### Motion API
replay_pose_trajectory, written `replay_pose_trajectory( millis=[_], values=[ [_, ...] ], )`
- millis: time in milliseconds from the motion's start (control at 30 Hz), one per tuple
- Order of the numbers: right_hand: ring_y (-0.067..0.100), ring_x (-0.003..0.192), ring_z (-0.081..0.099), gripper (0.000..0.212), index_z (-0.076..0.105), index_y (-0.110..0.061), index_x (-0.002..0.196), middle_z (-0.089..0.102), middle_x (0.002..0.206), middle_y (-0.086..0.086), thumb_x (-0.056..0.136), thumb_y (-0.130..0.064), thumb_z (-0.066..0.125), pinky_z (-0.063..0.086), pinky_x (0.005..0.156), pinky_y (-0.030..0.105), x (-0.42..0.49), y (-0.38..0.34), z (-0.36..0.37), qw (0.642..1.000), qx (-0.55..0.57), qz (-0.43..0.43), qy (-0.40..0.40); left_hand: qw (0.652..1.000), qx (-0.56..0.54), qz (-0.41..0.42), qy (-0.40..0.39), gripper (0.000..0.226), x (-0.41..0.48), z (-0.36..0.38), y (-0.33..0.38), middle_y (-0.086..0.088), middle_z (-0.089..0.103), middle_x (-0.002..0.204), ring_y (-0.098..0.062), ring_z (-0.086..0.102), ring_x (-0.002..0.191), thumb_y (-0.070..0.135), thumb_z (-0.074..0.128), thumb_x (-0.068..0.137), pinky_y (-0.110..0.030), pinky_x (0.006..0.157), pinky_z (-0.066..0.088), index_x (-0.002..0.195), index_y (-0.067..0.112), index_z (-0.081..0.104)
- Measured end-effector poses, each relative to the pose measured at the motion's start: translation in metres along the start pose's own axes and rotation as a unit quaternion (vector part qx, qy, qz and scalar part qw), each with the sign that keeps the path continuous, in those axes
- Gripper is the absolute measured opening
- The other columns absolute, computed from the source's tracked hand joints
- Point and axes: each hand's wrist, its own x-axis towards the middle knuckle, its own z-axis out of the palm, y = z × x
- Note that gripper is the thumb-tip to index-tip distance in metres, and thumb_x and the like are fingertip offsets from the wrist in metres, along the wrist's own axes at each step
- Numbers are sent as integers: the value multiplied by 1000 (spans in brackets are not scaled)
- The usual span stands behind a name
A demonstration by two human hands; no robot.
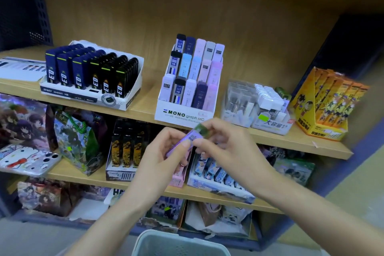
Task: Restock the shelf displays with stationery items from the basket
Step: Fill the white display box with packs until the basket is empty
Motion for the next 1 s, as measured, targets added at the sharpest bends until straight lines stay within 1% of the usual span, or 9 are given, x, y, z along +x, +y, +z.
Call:
replay_pose_trajectory(
  millis=[67, 133, 200, 300, 433, 567, 767, 867, 1000],
  values=[
    [4, 66, 63, 14, 64, -22, 81, 67, 71, -6, 88, -11, 62, 50, 62, 15, -12, 7, -9, 998, 48, 19, 27, 1000, 24, -8, 0, 21, -4, 7, -6, 4, 64, 74, -10, 57, 66, 41, 63, 75, -23, 63, 44, 83, 22, 57],
    [8, 71, 66, 10, 62, -21, 85, 69, 75, -2, 91, -13, 58, 54, 67, 22, -24, 16, -27, 995, 83, 32, 54, 998, 63, -17, -5, 10, -6, 18, -10, -5, 63, 80, -16, 56, 70, 28, 65, 84, -23, 63, 45, 81, 25, 56],
    [11, 76, 66, 7, 60, -18, 90, 69, 80, 1, 92, -13, 54, 55, 72, 25, -32, 25, -52, 989, 96, 23, 113, 993, 114, -1, -10, 11, -3, 30, -8, 2, 60, 79, -14, 55, 73, 17, 61, 89, -19, 65, 43, 84, 26, 56],
    [11, 77, 67, 11, 54, -26, 93, 65, 83, -4, 92, -15, 54, 53, 70, 18, -33, 41, -101, 971, -14, -14, 239, 978, 193, 66, -35, 12, 17, 57, 10, 15, 57, 88, 3, 52, 79, 16, 56, 92, -7, 70, 38, 91, 28, 56],
    [21, 80, 65, 7, 54, -20, 99, 63, 88, 2, 95, -15, 54, 51, 76, 33, -10, 73, -158, 922, -188, -23, 339, 936, 288, 183, -92, 15, 59, 101, 35, 18, 49, 102, 3, 45, 99, 20, 50, 95, -11, 87, 34, 108, 25, 55],
    [16, 82, 54, 16, 63, -7, 107, 61, 100, 8, 94, -14, 55, 43, 79, 26, 19, 102, -185, 894, -307, -20, 326, 878, 391, 256, -109, 28, 102, 137, 38, 4, 48, 120, -12, 39, 117, 20, 48, 96, -29, 100, 28, 123, 17, 52],
    [11, 85, 51, 17, 64, -10, 108, 60, 97, 1, 94, -13, 56, 40, 79, 22, 43, 118, -193, 903, -352, -32, 245, 790, 523, 285, -146, 43, 139, 159, 20, 2, 39, 141, -14, 29, 132, 25, 42, 98, -27, 106, 16, 140, 17, 37],
    [11, 83, 55, 16, 59, -13, 107, 59, 93, -3, 91, -14, 61, 48, 79, 27, 46, 122, -193, 921, -340, -19, 188, 762, 555, 302, -144, 45, 145, 163, 12, 2, 40, 142, -14, 31, 132, 26, 41, 98, -27, 107, 15, 141, 18, 35],
    [15, 84, 55, 15, 65, -13, 101, 50, 94, -3, 86, -16, 66, 52, 78, 38, 47, 129, -191, 906, -375, -26, 193, 757, 554, 322, -128, 43, 149, 163, 8, 2, 43, 138, -15, 35, 129, 24, 42, 97, -28, 106, 16, 138, 17, 38]
  ],
)
